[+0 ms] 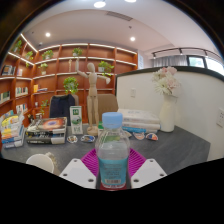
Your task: Pour water
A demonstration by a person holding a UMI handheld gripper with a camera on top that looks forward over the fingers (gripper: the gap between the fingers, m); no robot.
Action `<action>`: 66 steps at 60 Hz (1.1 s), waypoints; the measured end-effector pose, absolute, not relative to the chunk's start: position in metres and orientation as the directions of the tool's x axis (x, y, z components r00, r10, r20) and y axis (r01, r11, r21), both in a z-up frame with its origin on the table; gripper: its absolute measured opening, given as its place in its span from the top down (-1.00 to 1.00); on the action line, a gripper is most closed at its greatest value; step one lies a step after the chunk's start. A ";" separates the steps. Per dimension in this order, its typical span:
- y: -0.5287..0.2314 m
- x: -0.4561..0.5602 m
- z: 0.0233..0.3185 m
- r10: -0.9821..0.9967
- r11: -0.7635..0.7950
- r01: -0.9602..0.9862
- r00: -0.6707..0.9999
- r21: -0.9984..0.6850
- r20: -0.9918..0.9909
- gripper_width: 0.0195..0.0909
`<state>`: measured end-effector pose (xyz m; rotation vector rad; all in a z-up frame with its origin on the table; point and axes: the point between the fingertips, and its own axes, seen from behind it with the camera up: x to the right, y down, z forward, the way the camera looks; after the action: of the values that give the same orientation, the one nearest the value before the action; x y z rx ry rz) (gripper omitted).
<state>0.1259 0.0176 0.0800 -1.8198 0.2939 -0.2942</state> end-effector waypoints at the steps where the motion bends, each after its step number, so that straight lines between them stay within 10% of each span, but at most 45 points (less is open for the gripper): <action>1: 0.018 0.125 0.075 -0.346 -0.263 -0.054 0.937 -0.963 0.042 0.57; 22: 0.013 0.124 0.078 -0.326 -0.207 -0.083 0.945 -0.975 -0.011 0.21; 31: -0.003 0.113 0.074 -0.285 -0.250 -0.075 0.958 -0.965 0.000 -0.64; 66: -0.163 0.026 0.138 -0.124 -0.248 0.010 0.991 -0.969 0.042 -0.67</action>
<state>0.0258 -0.1625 0.1377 -1.8175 0.0839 -0.1265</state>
